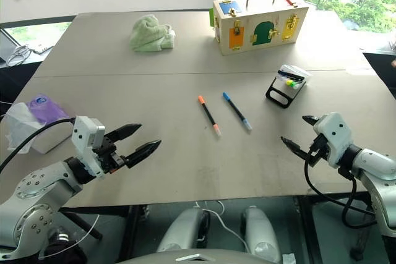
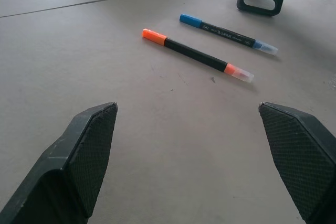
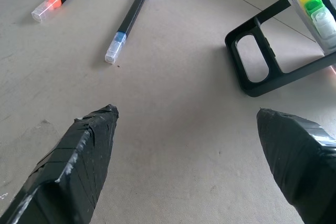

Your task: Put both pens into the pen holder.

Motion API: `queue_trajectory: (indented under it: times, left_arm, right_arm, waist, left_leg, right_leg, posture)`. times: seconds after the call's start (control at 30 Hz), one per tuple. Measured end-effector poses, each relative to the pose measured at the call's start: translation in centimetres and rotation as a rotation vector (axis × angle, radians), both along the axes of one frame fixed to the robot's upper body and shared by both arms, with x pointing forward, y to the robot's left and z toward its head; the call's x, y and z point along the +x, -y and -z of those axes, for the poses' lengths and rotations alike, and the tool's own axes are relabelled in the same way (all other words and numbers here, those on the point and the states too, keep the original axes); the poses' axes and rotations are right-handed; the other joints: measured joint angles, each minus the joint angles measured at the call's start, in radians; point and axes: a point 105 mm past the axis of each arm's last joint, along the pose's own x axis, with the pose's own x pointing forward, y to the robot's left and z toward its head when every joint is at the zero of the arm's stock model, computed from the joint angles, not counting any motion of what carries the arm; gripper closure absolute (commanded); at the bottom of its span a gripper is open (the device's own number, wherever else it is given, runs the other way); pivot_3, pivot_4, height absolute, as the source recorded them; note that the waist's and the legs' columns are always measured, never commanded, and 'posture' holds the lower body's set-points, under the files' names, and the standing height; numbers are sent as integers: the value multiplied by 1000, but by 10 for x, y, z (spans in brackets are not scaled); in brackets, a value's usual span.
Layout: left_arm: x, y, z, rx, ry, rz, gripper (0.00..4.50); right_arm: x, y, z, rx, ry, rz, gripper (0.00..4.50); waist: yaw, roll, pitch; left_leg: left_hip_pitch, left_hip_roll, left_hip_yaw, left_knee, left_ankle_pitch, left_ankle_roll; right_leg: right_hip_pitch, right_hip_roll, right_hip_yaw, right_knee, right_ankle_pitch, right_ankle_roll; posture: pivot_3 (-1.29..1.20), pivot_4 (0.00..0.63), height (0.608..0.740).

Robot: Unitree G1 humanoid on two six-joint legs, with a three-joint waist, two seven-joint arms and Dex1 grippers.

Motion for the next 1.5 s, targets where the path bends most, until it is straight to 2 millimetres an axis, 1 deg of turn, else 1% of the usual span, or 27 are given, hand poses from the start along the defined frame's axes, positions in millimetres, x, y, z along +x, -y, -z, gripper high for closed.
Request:
queue_trajectory:
  times: [0.03,0.1,0.13,0.17,0.2,0.27,0.43,0.5,0.6,0.7,0.77,0.83,0.87,0.9,0.93,0.97,1.0,1.03,1.07,1.1,1.17,1.2,1.33,1.37,1.43,1.47,1.5]
  left_arm:
    - [0,0,0,0,0,0,40]
    - [-1,0,1,11,-6,8,40]
    - [-1,4,-1,22,-2,35,40]
    - [-2,11,-4,39,12,75,40]
    - [-4,19,-9,52,37,120,40]
    - [-5,24,-13,63,55,149,40]
    - [-8,23,-11,83,43,166,40]
    - [-9,22,-10,99,42,175,40]
    - [-13,18,-8,123,45,168,40]
    - [-14,16,-8,124,50,162,40]
    - [-14,15,-7,123,48,157,40]
    - [-15,14,-6,118,44,148,0]
    - [-15,13,-6,119,43,147,0]
    - [-15,14,-6,117,46,144,0]
    - [-16,13,-5,114,42,136,0]
    - [-16,13,-5,112,40,134,0]
    - [-17,13,-4,109,39,128,0]
    - [-19,13,-3,107,38,125,0]
    - [-21,13,-3,105,37,121,0]
    - [-22,13,-3,104,36,118,0]
    - [-23,13,-4,105,44,104,0]
    - [-24,12,-4,104,45,99,0]
    - [-24,13,-6,85,53,83,0]
    - [-22,14,-8,72,67,74,0]
    - [-18,14,-14,51,106,50,0]
    - [-15,15,-19,32,132,37,0]
    - [-13,16,-23,20,149,32,0]
  right_arm:
    - [0,0,0,1,0,0,0]
    - [11,-10,-1,7,-62,4,0]
    - [21,-22,-8,-10,-92,-7,0]
    - [32,-42,-18,-49,-121,-31,0]
    - [37,-63,-34,-81,-123,-67,0]
    - [44,-82,-48,-100,-177,-79,0]
    - [70,-108,-38,-120,-424,-9,0]
    - [78,-117,-37,-130,-460,6,0]
    - [110,-145,-39,-133,-528,89,0]
    - [126,-162,-33,-148,-596,132,0]
    - [134,-167,-26,-178,-610,155,0]
    - [144,-171,-19,-226,-607,183,497]
    - [146,-171,-19,-231,-607,187,773]
    - [150,-170,-19,-245,-597,193,1108]
    - [152,-172,-17,-256,-595,188,1566]
    - [153,-174,-17,-259,-592,179,1682]
    - [153,-176,-16,-269,-593,162,2239]
    - [153,-178,-15,-281,-589,147,2684]
    - [153,-180,-14,-292,-589,129,3008]
    - [153,-180,-14,-302,-589,115,3579]
    - [152,-181,-14,-316,-595,87,4383]
    - [152,-181,-14,-319,-599,78,4456]
    - [149,-179,-16,-266,-632,41,4456]
    - [150,-178,-19,-184,-644,26,4456]
    - [152,-175,-31,-5,-648,1,4456]
    - [151,-173,-45,121,-647,-20,4456]
    - [151,-172,-58,207,-630,-46,4456]
  waist:
    - [0,0,0]
    - [-10,0,0]
    - [-19,1,2]
    - [-27,2,2]
    - [-27,2,2]
    - [-21,1,1]
    - [-5,0,1]
    - [-5,0,1]
    - [-18,1,1]
    - [-14,0,1]
    - [-11,0,1]
    - [-13,0,1]
    - [-14,0,0]
    - [-15,0,0]
    - [-21,-1,0]
    - [-24,-1,0]
    - [-29,-1,0]
    - [-33,-1,-1]
    - [-35,-1,-1]
    - [-36,0,-1]
    - [-35,0,-1]
    - [-35,0,-1]
    - [-34,0,-1]
    - [-31,0,-1]
    - [-28,0,-1]
    - [-28,1,0]
    - [-26,1,0]
  left_leg:
    - [0,0,0,0,0,0]
    - [1,1,3,1,0,0]
    - [2,2,6,1,0,0]
    - [5,2,8,1,0,0]
    - [6,3,8,0,0,0]
    - [6,4,6,-1,0,0]
    - [-2,2,1,-1,0,0]
    - [-4,0,1,-2,0,0]
    - [-2,-1,7,-7,0,0]
    - [-2,-1,6,-11,1,-2]
    - [-3,-1,7,-12,3,-5]
    - [-3,-2,10,-14,3,-5]
    - [-3,-2,11,-14,3,-5]
    - [-3,-2,11,-14,3,-5]
    - [-2,-2,11,-14,3,-5]
    - [-1,-2,11,-14,2,-4]
    - [-1,-1,11,-14,1,-1]
    - [0,-1,11,-14,1,-1]
    - [0,-1,11,-14,1,-1]
    - [0,-1,11,-14,1,-1]
    - [1,-1,10,-14,1,-1]
    - [1,-1,10,-14,1,-1]
    - [-1,-1,10,-13,1,-1]
    - [-2,-1,9,-13,1,-1]
    - [-4,-2,9,-13,1,-2]
    - [-4,-2,9,-13,1,-2]
    - [-4,-2,9,-13,1,-2]
  right_leg:
    - [0,0,0,0,0,0]
    - [0,1,2,1,0,-1]
    - [-1,2,3,2,-1,-4]
    - [-1,2,5,3,-1,-4]
    - [0,2,5,4,-2,-4]
    - [1,3,5,3,-2,-5]
    - [-5,1,1,1,0,-3]
    - [-6,-1,0,0,0,-2]
    - [-9,-1,3,1,1,-2]
    - [-11,-1,3,1,1,-3]
    - [-13,-1,3,1,0,-3]
    - [-14,-1,4,2,1,-2]
    - [-14,-1,5,1,1,-2]
    - [-14,-1,5,2,1,-2]
    - [-14,-1,5,2,1,-2]
    - [-14,-1,5,2,1,-2]
    - [-14,-1,5,3,1,-2]
    - [-14,-1,6,4,1,-2]
    - [-14,-1,6,5,1,-2]
    - [-14,-1,5,5,1,-2]
    - [-14,0,5,5,1,-3]
    - [-13,0,5,5,1,-3]
    - [-14,-1,5,4,1,-3]
    - [-14,-1,4,4,1,-2]
    - [-16,-2,4,4,1,-2]
    - [-16,-2,4,4,1,-2]
    - [-16,-2,4,4,1,-2]
  posture:
    - [0,150,740]
    - [0,150,740]
    - [0,150,740]
    - [0,150,740]
    - [0,150,740]
    - [0,150,740]
    - [0,150,740]
    - [0,150,740]
    - [0,150,740]
    - [0,150,740]
    - [0,150,740]
    - [0,150,740]
    - [0,150,740]
    - [0,150,740]
    - [0,150,740]
    - [0,150,740]
    - [0,150,740]
    - [0,150,740]
    - [0,150,740]
    - [0,150,740]
    - [0,150,740]
    - [0,150,740]
    - [0,150,740]
    - [0,150,740]
    - [0,150,740]
    - [0,150,740]
    - [0,150,740]
